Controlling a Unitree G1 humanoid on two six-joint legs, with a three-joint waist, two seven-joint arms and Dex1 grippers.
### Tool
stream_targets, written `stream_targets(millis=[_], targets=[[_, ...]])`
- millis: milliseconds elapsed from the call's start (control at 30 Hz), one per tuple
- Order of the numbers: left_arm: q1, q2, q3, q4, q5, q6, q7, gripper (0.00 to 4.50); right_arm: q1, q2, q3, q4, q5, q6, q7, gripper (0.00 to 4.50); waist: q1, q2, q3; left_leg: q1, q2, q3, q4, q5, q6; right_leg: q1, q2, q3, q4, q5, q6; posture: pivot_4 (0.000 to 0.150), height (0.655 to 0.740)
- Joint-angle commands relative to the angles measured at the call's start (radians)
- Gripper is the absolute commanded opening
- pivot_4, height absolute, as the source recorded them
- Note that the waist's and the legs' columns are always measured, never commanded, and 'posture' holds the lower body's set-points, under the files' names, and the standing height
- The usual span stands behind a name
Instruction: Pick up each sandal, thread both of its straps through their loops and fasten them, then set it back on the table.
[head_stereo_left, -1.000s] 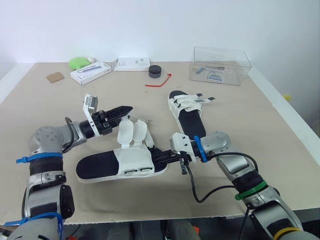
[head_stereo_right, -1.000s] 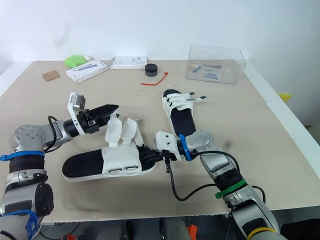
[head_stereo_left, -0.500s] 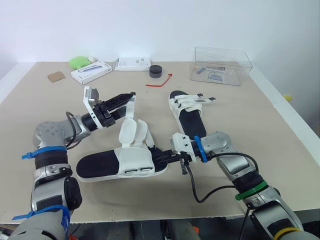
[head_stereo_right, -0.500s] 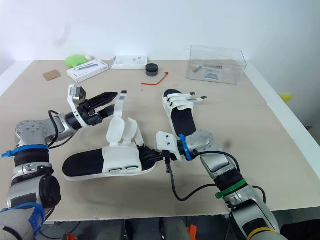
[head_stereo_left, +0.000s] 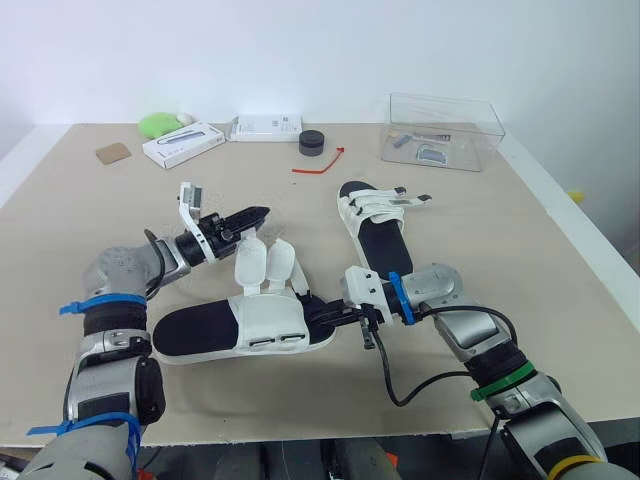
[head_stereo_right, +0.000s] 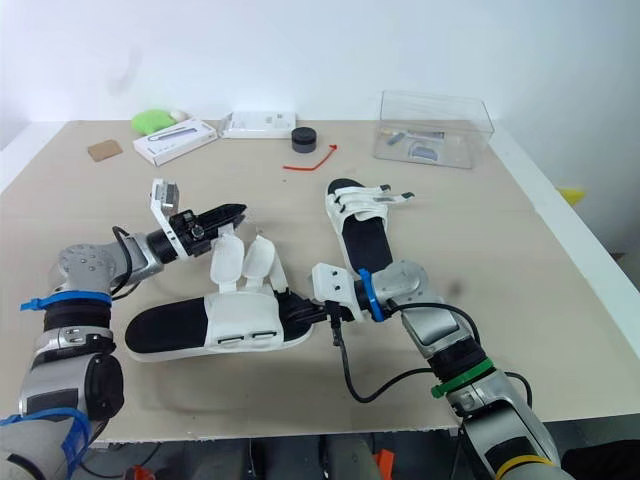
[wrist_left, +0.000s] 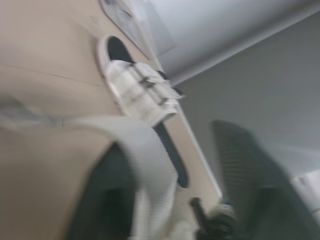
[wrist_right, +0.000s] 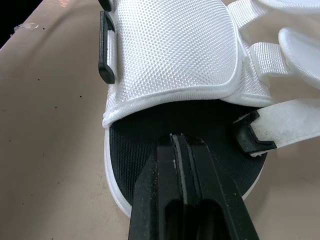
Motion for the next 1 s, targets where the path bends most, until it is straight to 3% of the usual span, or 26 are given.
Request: stream_targets(millis=[33,67,333,467,600,733,867,1000], targets=[[-0.042,0.010,0.003,0.017,0.021,-0.052,-0.034,0.39,0.010,-0.013,0.006,-0.001,-0.021,0.008,0.000,0.00,0.000,0.000,0.000,0.000,0.000,0.000,0.000,0.000,0.000,0.000,0.000,0.000,0.000,0.000,0.000,0.150,0.7400],[-0.048,0.012,0.002,0.025,0.031,-0.066,-0.038,0.03,0.010,-0.013,0.006,-0.001,-0.022,0.007,0.000,0.00,0.000,0.000,0.000,0.000,0.000,0.000,0.000,0.000,0.000,0.000,0.000,0.000,0.000,0.000,0.000,0.150,0.7400],[-0.068,0.019,-0.009,0.053,0.094,-0.149,-0.067,0.03,0.013,-0.015,0.009,-0.002,-0.023,0.007,0.002,0.00,0.000,0.000,0.000,-0.001,0.000,-0.001,0.000,0.000,0.000,0.000,0.000,-0.001,0.000,0.000,0.000,0.150,0.7400],[0.002,0.050,-0.158,-0.109,0.227,-0.313,-0.168,0.03,0.013,-0.019,0.009,-0.002,-0.024,0.007,0.005,0.00,0.000,0.000,0.000,-0.001,0.000,-0.001,0.000,0.000,0.000,0.000,0.000,-0.001,0.000,0.000,0.000,0.150,0.7400],[0.141,0.127,-0.371,-0.380,0.452,-0.638,-0.273,0.03,0.016,-0.025,0.008,-0.006,-0.024,0.009,0.008,0.00,0.000,0.000,0.000,-0.001,0.000,-0.001,0.000,-0.001,-0.001,-0.001,-0.001,0.000,0.000,0.000,0.000,0.150,0.7400],[0.293,0.238,-0.474,-0.609,0.681,-1.143,-0.350,0.03,0.018,-0.029,0.010,-0.006,-0.026,0.010,0.008,0.00,0.003,0.000,0.000,-0.002,0.000,0.000,-0.001,-0.001,-0.002,0.000,-0.002,-0.001,-0.001,-0.001,-0.001,0.150,0.7400],[0.362,0.317,-0.473,-0.618,0.787,-1.567,-0.366,0.03,0.019,-0.032,0.013,-0.002,-0.027,0.005,0.012,0.00,0.004,0.000,0.000,-0.001,0.001,0.001,-0.001,-0.001,-0.001,-0.001,-0.004,0.000,-0.002,-0.001,-0.001,0.150,0.7400],[0.354,0.395,-0.470,-0.500,0.893,-1.971,-0.335,0.03,0.012,-0.030,0.019,0.011,-0.030,-0.002,0.019,0.00,0.004,0.000,0.000,-0.001,0.002,0.001,-0.001,-0.001,-0.001,0.000,-0.004,-0.001,-0.002,-0.001,-0.001,0.150,0.7400]])
